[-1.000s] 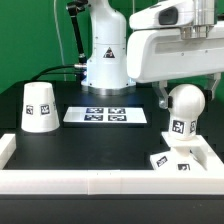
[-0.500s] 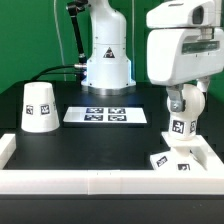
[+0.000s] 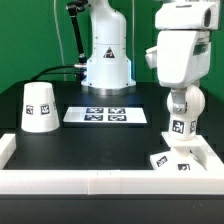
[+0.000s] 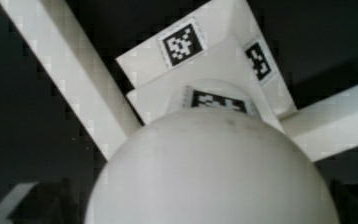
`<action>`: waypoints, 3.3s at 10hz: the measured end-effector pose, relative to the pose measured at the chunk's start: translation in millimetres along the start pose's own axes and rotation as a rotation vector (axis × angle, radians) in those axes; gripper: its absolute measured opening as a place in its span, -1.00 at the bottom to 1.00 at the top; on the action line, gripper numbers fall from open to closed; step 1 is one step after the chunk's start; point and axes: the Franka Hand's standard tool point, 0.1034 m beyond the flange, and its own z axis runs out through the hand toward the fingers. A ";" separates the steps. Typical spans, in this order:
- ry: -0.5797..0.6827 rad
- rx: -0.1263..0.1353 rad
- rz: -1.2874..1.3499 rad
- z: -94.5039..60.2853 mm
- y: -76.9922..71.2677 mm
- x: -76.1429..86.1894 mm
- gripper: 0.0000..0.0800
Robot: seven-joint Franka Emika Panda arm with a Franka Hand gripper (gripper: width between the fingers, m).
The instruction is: Assemble lamp
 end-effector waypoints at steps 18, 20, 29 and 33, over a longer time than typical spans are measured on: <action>0.008 -0.005 0.869 5.3 -3.5 -2.2 0.44; 0.009 -0.002 0.996 5.4 -2.8 -3.2 0.44; 0.009 0.040 1.744 6.8 -4.4 -5.6 0.44; 0.005 0.086 2.018 6.7 -6.1 -3.1 0.44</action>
Offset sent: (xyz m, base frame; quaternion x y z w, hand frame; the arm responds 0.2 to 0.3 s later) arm 0.0000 0.0000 0.0000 0.0000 0.0000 0.0000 1.0000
